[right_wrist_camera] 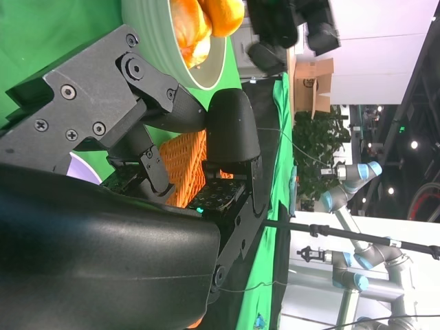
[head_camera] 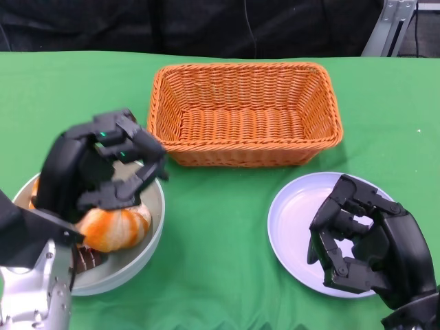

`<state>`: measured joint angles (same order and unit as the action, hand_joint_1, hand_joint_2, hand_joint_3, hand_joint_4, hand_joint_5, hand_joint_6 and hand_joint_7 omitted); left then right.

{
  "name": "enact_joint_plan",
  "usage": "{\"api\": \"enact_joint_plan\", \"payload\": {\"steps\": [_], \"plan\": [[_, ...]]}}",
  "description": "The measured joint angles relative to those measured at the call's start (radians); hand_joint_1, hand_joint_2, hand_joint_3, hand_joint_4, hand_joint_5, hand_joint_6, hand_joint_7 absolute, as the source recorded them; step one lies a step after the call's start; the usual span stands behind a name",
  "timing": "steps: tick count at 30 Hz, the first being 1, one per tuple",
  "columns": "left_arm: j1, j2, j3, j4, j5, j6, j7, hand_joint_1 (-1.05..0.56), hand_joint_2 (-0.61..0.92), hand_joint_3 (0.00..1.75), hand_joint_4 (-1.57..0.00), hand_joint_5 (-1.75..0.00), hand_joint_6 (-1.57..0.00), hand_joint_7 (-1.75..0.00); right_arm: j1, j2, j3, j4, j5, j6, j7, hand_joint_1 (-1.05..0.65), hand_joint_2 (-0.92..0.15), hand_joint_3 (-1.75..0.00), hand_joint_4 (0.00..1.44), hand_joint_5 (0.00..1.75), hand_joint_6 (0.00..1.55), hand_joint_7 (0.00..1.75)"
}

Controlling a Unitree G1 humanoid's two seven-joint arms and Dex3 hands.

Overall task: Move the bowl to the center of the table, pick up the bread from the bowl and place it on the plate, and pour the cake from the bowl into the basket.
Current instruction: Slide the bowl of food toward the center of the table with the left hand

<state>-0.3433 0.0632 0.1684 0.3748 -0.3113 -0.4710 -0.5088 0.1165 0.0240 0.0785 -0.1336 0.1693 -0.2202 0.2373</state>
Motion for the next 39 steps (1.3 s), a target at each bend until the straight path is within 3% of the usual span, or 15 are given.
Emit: {"api": "enact_joint_plan", "payload": {"steps": [5, 9, 16, 21, 27, 39], "plan": [[-0.056, 0.016, 0.040, 0.045, 0.052, -0.046, 0.110, -0.39, 0.92, 0.11, -0.82, -0.40, -0.94, -0.05, -0.002, -0.001, -0.002, 0.028, 0.002, -0.015, 0.014, -0.14, -0.54, -1.14, 0.78, 1.73, 0.69, 1.46], [-0.082, 0.030, 0.067, 0.070, 0.055, -0.050, 0.149, -0.45, 0.92, 0.11, -0.83, -0.23, -0.92, -0.01, -0.002, -0.001, -0.013, 0.031, 0.002, -0.016, 0.016, -0.12, -0.55, -1.14, 0.78, 1.73, 0.69, 1.46], [-0.129, 0.091, 0.078, 0.151, 0.115, -0.036, 0.211, -0.56, 0.92, 0.16, -0.71, -0.11, -0.75, 0.00, -0.004, -0.001, -0.019, 0.043, 0.002, -0.029, 0.025, -0.12, -0.55, -1.14, 0.78, 1.73, 0.69, 1.45], [-0.160, 0.169, 0.064, 0.255, 0.249, -0.037, 0.320, -0.68, 0.92, 0.33, -0.70, -0.05, -0.67, 0.00, -0.004, -0.001, -0.020, 0.043, -0.001, -0.030, 0.025, -0.13, -0.56, -1.13, 0.78, 1.73, 0.69, 1.46], [-0.192, 0.238, 0.017, 0.427, 0.415, -0.110, 0.476, -0.68, 0.92, 0.43, -0.65, -0.01, -0.63, 0.00, -0.004, 0.000, -0.020, 0.043, 0.000, -0.030, 0.025, -0.12, -0.55, -1.14, 0.78, 1.71, 0.69, 1.45], [-0.274, 0.337, -0.082, 0.654, 0.550, -0.124, 0.605, -0.70, 0.92, 0.49, -0.53, 0.00, -0.53, 0.00, -0.004, 0.000, -0.020, 0.045, 0.010, -0.030, 0.034, -0.12, -0.56, -1.12, 0.78, 1.71, 0.68, 1.45]]}}
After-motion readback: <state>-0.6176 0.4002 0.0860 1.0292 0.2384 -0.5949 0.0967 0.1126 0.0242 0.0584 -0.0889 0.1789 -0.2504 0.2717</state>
